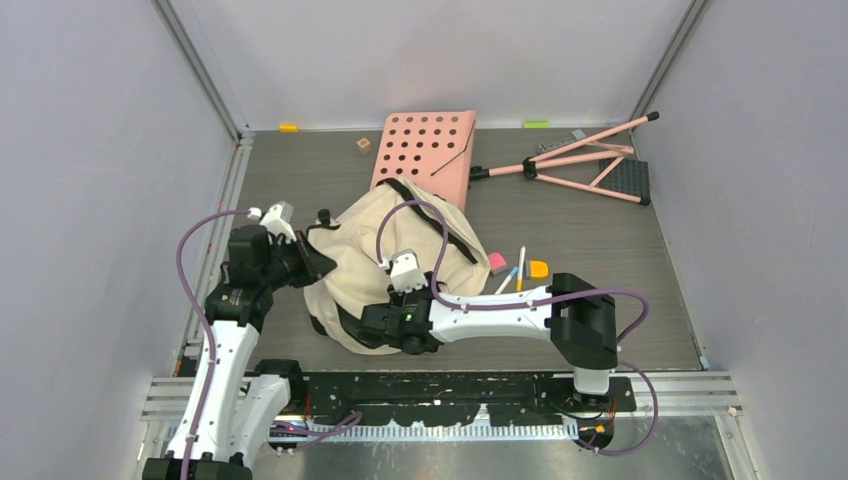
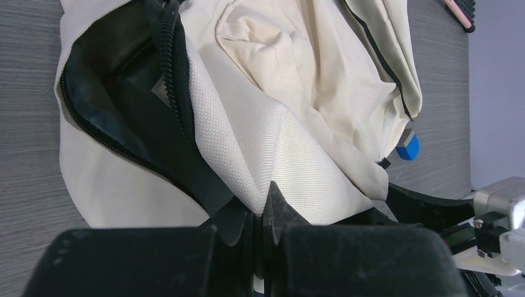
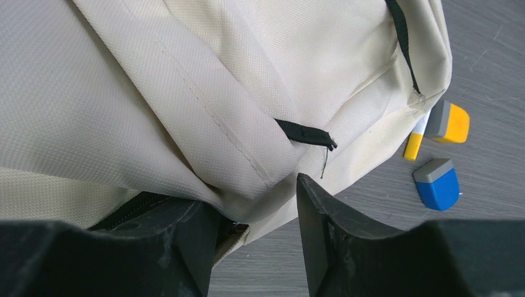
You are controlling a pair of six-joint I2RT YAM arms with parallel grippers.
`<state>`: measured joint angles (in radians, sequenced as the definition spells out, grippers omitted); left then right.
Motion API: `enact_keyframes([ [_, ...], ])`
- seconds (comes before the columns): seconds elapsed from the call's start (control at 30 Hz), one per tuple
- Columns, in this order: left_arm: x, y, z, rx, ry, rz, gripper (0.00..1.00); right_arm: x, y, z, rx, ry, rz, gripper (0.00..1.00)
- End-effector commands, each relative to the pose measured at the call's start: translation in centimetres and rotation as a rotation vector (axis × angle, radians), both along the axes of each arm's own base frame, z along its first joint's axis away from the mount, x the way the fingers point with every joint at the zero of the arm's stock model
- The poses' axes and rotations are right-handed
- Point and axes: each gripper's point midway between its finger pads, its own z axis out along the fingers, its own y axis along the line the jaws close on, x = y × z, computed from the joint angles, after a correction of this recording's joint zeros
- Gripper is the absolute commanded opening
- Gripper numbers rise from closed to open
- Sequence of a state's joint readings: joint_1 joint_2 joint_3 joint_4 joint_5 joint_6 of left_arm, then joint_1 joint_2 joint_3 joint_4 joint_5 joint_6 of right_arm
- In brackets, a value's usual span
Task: Pack the student bag
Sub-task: Adjust the student bag at the center of the board.
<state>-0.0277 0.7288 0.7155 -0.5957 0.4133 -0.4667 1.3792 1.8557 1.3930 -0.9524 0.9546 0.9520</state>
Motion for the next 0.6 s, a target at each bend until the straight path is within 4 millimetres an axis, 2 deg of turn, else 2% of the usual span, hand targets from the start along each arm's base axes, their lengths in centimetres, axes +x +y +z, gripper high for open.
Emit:
enact_keyframes([
  [0.0, 0.7, -0.2, 1.7, -0.006, -0.067, -0.018, 0.00, -0.1, -1.2, 0.7, 0.063, 0.034, -0.037, 0.52],
  [0.2, -1.2, -1.5, 0.6, -0.090, 0.001, -0.054, 0.00, -0.5, -3.4, -1.3, 0.061, 0.075, -0.067, 0.43],
  [0.23, -1.7, -1.9, 0.2, -0.117, 0.021, -0.056, 0.00, -0.3, -4.3, -1.7, 0.049, 0.072, -0.073, 0.39],
  [0.27, -2.1, -2.2, -0.2, -0.140, 0.036, -0.062, 0.00, 0.1, -4.1, -1.8, 0.060, 0.066, -0.066, 0.36],
  [0.3, -2.6, -2.5, -0.5, -0.161, 0.049, -0.069, 0.00, 0.2, -4.6, -2.0, 0.057, 0.063, -0.064, 0.26],
  [0.37, -3.6, -3.2, -1.1, -0.190, 0.077, -0.090, 0.00, 0.9, -5.0, -1.8, 0.065, 0.047, -0.062, 0.12],
  [0.43, -4.5, -3.8, -1.7, -0.211, 0.101, -0.113, 0.00, 2.1, -5.0, -1.4, 0.093, 0.022, -0.054, 0.03],
  [0.57, -5.3, -4.7, -2.5, -0.214, 0.133, -0.135, 0.00, 4.8, -6.0, -1.0, 0.123, 0.002, -0.035, 0.01],
])
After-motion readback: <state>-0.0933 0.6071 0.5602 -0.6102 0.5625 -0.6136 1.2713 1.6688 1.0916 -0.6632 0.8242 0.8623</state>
